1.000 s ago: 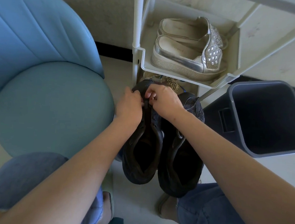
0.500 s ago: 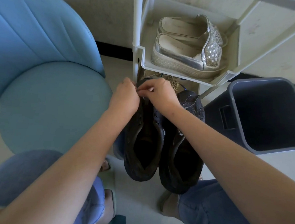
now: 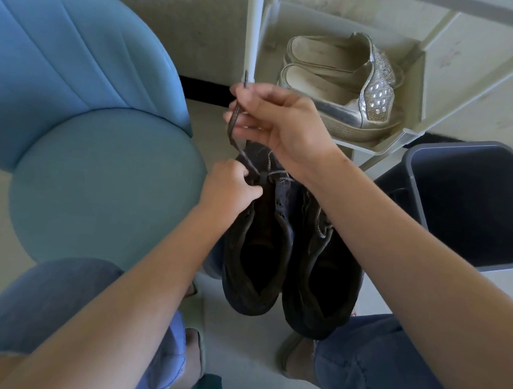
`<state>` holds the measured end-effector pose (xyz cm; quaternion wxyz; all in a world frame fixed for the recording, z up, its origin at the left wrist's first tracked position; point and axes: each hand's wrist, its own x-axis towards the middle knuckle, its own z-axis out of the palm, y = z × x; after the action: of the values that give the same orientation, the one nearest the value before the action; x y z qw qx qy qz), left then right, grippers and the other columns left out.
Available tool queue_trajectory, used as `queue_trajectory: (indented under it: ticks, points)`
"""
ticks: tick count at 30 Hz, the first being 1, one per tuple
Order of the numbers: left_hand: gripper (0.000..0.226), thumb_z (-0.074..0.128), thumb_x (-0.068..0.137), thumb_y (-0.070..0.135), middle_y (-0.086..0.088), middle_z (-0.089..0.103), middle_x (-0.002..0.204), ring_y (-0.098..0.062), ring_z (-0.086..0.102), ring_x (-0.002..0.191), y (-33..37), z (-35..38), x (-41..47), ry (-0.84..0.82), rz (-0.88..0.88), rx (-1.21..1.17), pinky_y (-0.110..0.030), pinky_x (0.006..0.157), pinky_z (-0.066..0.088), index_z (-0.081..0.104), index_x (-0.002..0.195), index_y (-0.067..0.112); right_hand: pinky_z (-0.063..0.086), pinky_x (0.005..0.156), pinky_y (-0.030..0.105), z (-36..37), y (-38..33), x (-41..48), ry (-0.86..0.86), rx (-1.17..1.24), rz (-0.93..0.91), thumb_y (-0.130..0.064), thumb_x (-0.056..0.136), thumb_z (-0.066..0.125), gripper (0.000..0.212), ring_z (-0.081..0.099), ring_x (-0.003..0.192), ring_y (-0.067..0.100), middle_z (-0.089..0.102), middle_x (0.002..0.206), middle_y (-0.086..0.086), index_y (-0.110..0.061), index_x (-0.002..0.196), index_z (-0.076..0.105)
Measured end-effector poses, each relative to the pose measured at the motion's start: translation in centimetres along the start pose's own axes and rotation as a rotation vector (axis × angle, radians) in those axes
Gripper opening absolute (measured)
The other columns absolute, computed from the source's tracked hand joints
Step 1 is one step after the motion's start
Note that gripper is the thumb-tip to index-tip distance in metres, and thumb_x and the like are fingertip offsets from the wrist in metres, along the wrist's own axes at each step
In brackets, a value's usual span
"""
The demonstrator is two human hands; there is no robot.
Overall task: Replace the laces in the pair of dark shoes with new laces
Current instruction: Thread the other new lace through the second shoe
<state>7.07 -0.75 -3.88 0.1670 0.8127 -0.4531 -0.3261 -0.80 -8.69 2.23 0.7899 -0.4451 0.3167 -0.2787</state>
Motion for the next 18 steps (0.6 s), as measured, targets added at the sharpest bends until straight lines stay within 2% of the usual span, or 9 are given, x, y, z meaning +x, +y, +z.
queue_trajectory:
  ticks: [3,6,8,10,13,14,15,16,18]
  points:
    - [0.019,0.060,0.080,0.010,-0.014,0.044,0.062,-0.021,0.036,0.064,-0.3,-0.3,-0.1,0.006,-0.008,-0.078,-0.029,0.056,0.031,0.054,0.064,0.002,0.057,0.061,0.027,-0.7,0.3,0.1,-0.020,-0.083,0.066,-0.002,0.090,0.061,0.009,0.064,0.059,0.012,0.066,0.073,0.006,-0.003,0.098,0.064]
    - [0.028,0.056,0.083,0.004,-0.009,0.034,0.055,-0.021,0.029,0.062,-0.7,-0.5,0.1,-0.028,-0.016,-0.133,-0.026,0.047,0.020,0.043,0.058,0.006,0.054,0.058,0.016,-2.8,1.5,-0.2,0.022,-0.675,0.101,0.000,0.088,0.063,0.015,0.065,0.058,0.010,0.069,0.078,0.009,0.002,0.103,0.066]
    - [0.027,0.056,0.086,0.004,-0.006,0.036,0.052,-0.021,0.031,0.058,-1.1,-0.5,0.2,-0.038,-0.034,-0.161,-0.022,0.042,0.024,0.052,0.059,0.008,0.049,0.058,0.010,-3.6,2.3,-0.4,-0.024,-0.974,0.188,-0.003,0.088,0.064,0.019,0.065,0.064,0.008,0.072,0.086,0.010,0.000,0.107,0.068]
    - [0.018,0.056,0.088,0.005,-0.005,0.045,0.055,-0.018,0.039,0.058,-1.4,-0.4,0.3,-0.036,-0.043,-0.185,-0.015,0.042,0.027,0.067,0.074,0.006,0.047,0.059,0.009,-3.9,2.9,-0.5,-0.073,-1.108,0.255,-0.006,0.088,0.065,0.015,0.064,0.066,0.007,0.073,0.091,0.011,-0.005,0.102,0.071]
    - [0.016,0.055,0.087,0.003,-0.009,0.050,0.062,-0.022,0.042,0.061,-1.4,-0.2,0.3,-0.025,-0.043,-0.164,-0.021,0.047,0.029,0.071,0.082,0.006,0.049,0.074,0.020,-3.4,2.8,-0.5,-0.076,-1.284,0.247,-0.015,0.086,0.069,0.012,0.063,0.075,0.009,0.071,0.093,0.000,-0.016,0.097,0.073]
    - [0.016,0.054,0.087,0.002,-0.011,0.049,0.063,-0.024,0.041,0.062,-1.4,-0.2,0.3,-0.028,-0.032,-0.149,-0.021,0.046,0.027,0.068,0.079,0.003,0.049,0.077,0.022,-3.2,2.5,-0.3,-0.036,-1.212,0.193,-0.016,0.087,0.068,0.014,0.062,0.076,0.007,0.070,0.095,0.000,-0.015,0.100,0.071]
    - [0.017,0.053,0.086,0.001,-0.012,0.051,0.065,-0.026,0.042,0.061,-1.4,-0.1,0.3,-0.032,-0.018,-0.140,-0.018,0.044,0.027,0.066,0.077,0.007,0.048,0.075,0.020,-3.1,1.9,-0.3,0.009,-1.010,0.137,-0.015,0.089,0.066,0.018,0.062,0.072,0.005,0.070,0.096,0.004,-0.009,0.106,0.068]
    - [0.019,0.052,0.087,0.001,-0.014,0.059,0.073,-0.026,0.048,0.064,-1.4,-0.1,0.3,-0.035,-0.010,-0.144,-0.013,0.046,0.030,0.071,0.087,0.005,0.049,0.072,0.017,-3.0,0.9,-0.3,0.036,-0.709,0.091,-0.014,0.092,0.062,0.020,0.063,0.067,0.002,0.071,0.096,0.008,-0.003,0.109,0.063]
    - [0.027,0.051,0.089,0.002,-0.012,0.068,0.105,-0.022,0.062,0.090,-1.3,-0.1,0.4,-0.033,-0.024,-0.169,-0.012,0.067,0.040,0.070,0.109,0.004,0.054,0.067,0.021,-3.3,-0.9,-0.3,-0.029,-0.118,0.054,-0.010,0.099,0.049,0.008,0.065,0.058,0.008,0.070,0.083,0.010,-0.004,0.102,0.053]
